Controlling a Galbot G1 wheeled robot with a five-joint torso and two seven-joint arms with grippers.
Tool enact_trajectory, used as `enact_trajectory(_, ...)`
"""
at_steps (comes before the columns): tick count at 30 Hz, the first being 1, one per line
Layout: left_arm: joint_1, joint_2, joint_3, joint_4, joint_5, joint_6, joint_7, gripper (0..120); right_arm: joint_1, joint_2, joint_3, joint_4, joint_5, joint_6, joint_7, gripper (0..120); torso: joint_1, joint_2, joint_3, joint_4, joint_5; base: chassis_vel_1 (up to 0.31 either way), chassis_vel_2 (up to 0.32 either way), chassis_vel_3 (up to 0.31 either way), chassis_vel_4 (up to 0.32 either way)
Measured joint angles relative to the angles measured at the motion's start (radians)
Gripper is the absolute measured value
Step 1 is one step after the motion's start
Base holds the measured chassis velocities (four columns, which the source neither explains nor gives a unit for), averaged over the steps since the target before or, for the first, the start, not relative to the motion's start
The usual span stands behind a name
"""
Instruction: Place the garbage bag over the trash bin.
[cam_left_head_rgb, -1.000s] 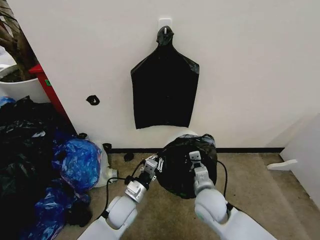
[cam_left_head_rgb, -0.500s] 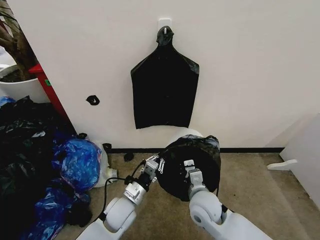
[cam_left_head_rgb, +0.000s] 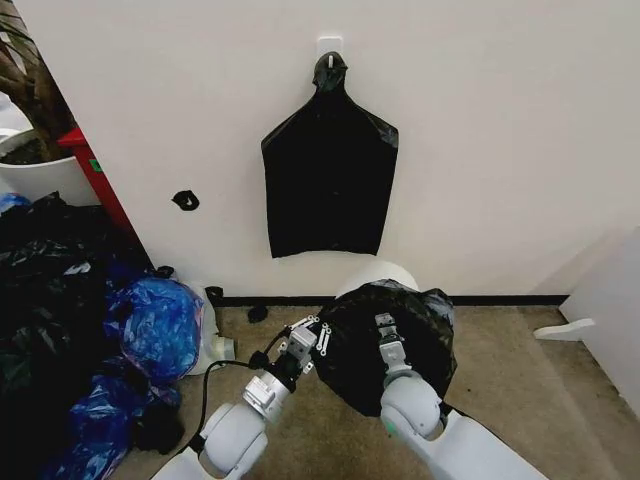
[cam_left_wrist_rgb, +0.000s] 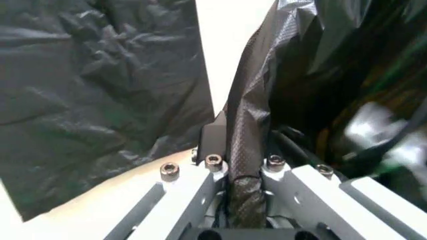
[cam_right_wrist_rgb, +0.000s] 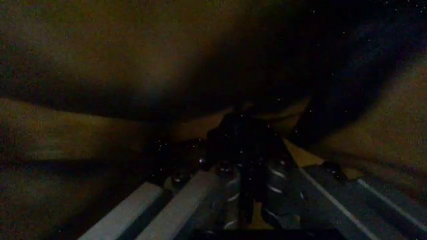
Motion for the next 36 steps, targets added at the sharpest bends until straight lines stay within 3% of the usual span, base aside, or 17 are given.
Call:
enact_trajectory(4, -0.011, -0.009, 0.0, 0.016, -0.005, 0.009, -0.005, 1, -0.015, 0.005, -0.019, 0.061, 0.086, 0.039, -0.019, 0, 0.0, 0.0, 0.0, 0.0, 0.0, 0.0, 0.0, 0.0, 0.0)
enact_trajectory(10, -0.02, -0.012, 0.001, 0.032, -0.005, 0.011, -0.006, 1, 0.006, 0.017, -0.034, 0.048, 0.135, 0.078, -0.051, 0, 0.0, 0.0, 0.0, 0.0001, 0.0, 0.0, 0.0, 0.0, 0.0)
enact_trajectory(20, -0.02, -0.005, 0.0, 0.018, -0.009, 0.012, -0.006, 1, 0.02, 0.015, -0.055, 0.004, 0.131, -0.059, 0.032, 0, 0.0, 0.0, 0.0, 0.0001, 0.0001, 0.0, 0.0, 0.0, 0.0)
enact_trajectory(23, -0.019, -0.005, -0.002, 0.016, -0.009, 0.012, -0.005, 1, 0.018, 0.002, -0.045, -0.03, 0.013, -0.11, 0.063, 0, 0.0, 0.0, 0.0, 0.0, 0.0001, 0.0, 0.0, 0.0, 0.0)
enact_trajectory(31, -0.023, -0.005, 0.002, 0.024, -0.01, 0.012, -0.004, 1, 0.013, 0.0, 0.011, -0.083, -0.262, -0.001, 0.0, 0, 0.0, 0.0, 0.0, 0.0001, 0.0001, 0.0, 0.0, 0.0, 0.0)
enact_trajectory(36, -0.027, -0.006, 0.003, 0.032, -0.012, 0.012, -0.004, 1, -0.009, 0.002, -0.006, -0.076, -0.269, 0.066, -0.037, 0, 0.0, 0.0, 0.0, -0.0002, 0.0, 0.0, 0.0, 0.0, 0.0)
